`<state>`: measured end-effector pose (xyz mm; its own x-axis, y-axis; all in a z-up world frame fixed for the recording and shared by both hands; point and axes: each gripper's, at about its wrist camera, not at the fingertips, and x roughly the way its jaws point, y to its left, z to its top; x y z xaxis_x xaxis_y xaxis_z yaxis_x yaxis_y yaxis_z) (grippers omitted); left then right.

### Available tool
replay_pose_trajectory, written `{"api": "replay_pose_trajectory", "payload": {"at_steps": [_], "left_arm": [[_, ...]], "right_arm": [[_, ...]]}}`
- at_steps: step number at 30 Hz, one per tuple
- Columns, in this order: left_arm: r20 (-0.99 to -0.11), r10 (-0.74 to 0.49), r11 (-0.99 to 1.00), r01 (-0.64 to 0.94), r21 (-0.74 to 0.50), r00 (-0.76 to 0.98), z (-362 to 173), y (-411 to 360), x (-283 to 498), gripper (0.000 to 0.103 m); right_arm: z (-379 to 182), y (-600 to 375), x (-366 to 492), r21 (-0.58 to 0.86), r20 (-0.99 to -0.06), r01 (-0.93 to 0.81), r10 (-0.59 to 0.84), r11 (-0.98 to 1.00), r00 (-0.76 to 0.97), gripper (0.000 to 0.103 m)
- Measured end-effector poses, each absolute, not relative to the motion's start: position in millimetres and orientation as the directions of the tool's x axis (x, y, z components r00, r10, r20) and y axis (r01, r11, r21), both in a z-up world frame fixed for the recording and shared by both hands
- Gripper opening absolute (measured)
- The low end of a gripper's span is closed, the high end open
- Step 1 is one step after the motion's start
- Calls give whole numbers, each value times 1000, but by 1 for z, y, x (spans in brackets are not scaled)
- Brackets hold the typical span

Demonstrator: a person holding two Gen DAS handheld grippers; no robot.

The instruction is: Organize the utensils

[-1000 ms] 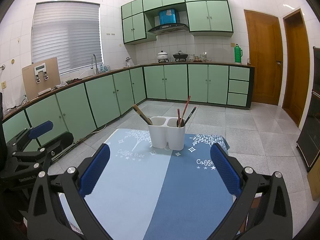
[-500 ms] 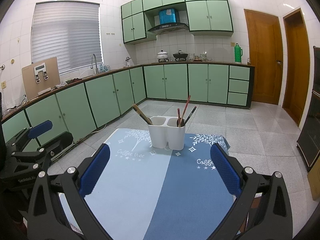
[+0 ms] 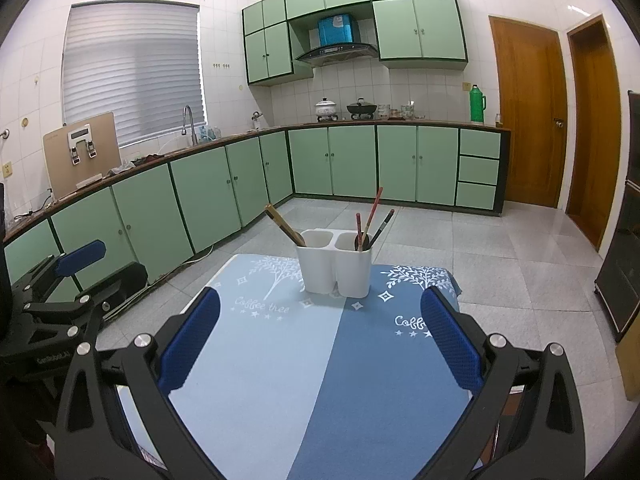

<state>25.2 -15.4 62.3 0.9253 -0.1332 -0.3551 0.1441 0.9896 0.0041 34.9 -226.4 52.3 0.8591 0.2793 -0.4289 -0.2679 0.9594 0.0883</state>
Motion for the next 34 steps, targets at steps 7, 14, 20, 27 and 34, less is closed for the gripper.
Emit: {"api": "replay_pose_trajectory", "payload": {"at_steps": [7,14,20,27,34], "left_arm": [[-357,-133,990,144,6,925,61,-16,25,97],[-362,-134,990,144,-1,922,58,-14,27,97],[-366,-137,989,145,-4,921,55,-13,29,97],[-374,-138,989,146,-7,917,53,-12,31,97],[-379,-130,990,138,-7,916,52,-11,33,97]], "right_arm": [[47,-227,37,92,-433,-267,280,959,857,97],[45,-229,39,90,-440,-268,280,959,853,97],[43,-232,40,91,-446,-266,278,960,851,97],[44,-234,43,91,-448,-266,278,960,850,97],[44,-235,44,92,-451,-266,279,959,848,97]]}}
